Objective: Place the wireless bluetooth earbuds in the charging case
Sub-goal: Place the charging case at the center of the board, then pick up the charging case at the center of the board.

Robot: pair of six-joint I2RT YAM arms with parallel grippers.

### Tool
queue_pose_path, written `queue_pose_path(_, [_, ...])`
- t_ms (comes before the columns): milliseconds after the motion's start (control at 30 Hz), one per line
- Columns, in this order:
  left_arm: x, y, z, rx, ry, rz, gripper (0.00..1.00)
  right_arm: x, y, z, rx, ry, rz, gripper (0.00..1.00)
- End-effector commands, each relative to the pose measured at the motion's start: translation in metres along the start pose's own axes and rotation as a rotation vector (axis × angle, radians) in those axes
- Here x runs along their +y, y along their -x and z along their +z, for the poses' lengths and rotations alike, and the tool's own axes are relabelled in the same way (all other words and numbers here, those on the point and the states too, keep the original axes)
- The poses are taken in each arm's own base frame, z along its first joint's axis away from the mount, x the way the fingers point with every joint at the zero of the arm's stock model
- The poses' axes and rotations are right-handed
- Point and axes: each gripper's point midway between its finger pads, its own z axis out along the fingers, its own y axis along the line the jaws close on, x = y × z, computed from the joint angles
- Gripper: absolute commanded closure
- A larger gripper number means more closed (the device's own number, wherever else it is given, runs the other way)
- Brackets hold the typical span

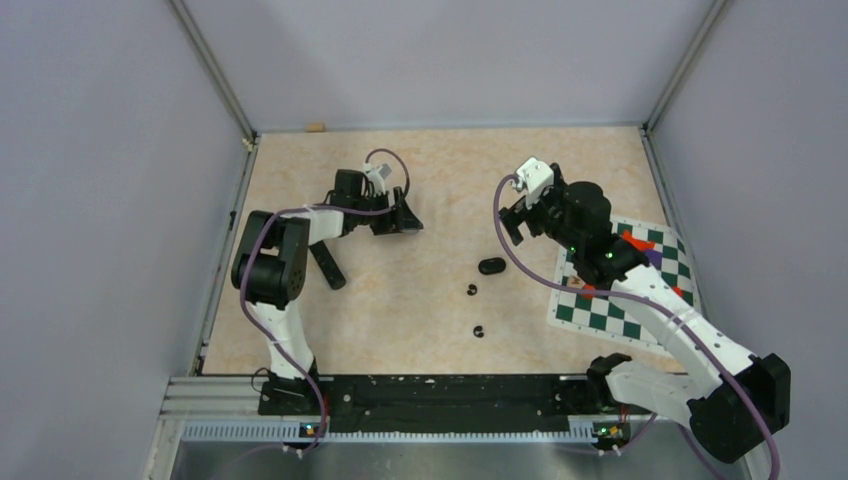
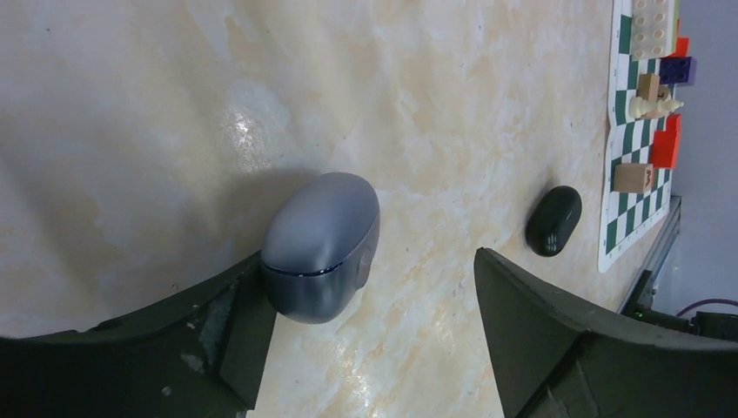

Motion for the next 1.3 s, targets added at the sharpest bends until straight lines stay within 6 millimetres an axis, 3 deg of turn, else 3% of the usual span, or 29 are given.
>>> queue_pose_path(0, [0.005, 0.01, -0.009, -0.036, 0.057, 0.023, 0.04, -0.005, 0.014, -0.001, -0.061, -0.012, -0.012, 0.06])
queue_pose_path(400, [-0.019, 0.05, -0.042, -0.163, 0.086, 0.157, 0.01, -0.002, 0.007, 0.004, -0.036, -0.003, -0.014, 0.06])
queue_pose_path(567, [-0.042, 0.075, -0.07, -0.23, 0.084, 0.255, 0.01, 0.001, -0.004, 0.011, -0.003, 0.015, -0.027, 0.06])
queue_pose_path(767, [-0.08, 0.086, -0.114, -0.269, 0.076, 0.468, 0.01, 0.016, -0.028, 0.023, 0.07, 0.094, -0.055, 0.06])
queue_pose_path(900, [-0.105, 0.078, -0.153, -0.26, 0.092, 0.661, 0.01, 0.029, -0.06, 0.034, 0.199, 0.181, -0.102, 0.06])
queue_pose_path(1033, [-0.113, 0.07, -0.183, -0.347, 0.149, 0.734, 0.01, 0.032, -0.097, 0.047, 0.355, 0.181, -0.145, 0.05])
queue_pose_path(1267, [-0.117, 0.036, -0.182, -0.39, 0.062, 0.793, 0.01, 0.016, -0.134, 0.069, 0.53, 0.044, -0.118, 0.04])
